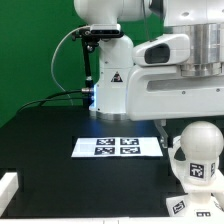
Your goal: Assemble lamp
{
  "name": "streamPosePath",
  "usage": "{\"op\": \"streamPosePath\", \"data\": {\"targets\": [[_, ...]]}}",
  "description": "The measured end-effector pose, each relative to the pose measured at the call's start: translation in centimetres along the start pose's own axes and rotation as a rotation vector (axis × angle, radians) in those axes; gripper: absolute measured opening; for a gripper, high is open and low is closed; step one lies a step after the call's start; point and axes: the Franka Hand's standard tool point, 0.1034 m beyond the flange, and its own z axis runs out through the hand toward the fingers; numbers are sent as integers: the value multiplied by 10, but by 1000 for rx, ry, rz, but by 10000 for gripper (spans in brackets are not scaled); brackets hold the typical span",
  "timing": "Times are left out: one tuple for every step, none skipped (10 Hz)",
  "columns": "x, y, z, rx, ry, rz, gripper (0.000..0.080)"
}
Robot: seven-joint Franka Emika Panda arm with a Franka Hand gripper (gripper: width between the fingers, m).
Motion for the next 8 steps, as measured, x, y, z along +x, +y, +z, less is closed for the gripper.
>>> {"op": "streamPosePath", "data": {"targets": [[0,2,0,-6,-1,-46,698],[0,3,0,-14,-3,-116,698],[1,4,0,-24,-1,-187,698],[4,-1,1,-39,17,-255,698],[6,0,3,-41,26,-294,698],[7,2,5,-45,31,-334,698],[7,2,5,-44,32,-306,698],[7,3,5,-45,32,-291,573]]}}
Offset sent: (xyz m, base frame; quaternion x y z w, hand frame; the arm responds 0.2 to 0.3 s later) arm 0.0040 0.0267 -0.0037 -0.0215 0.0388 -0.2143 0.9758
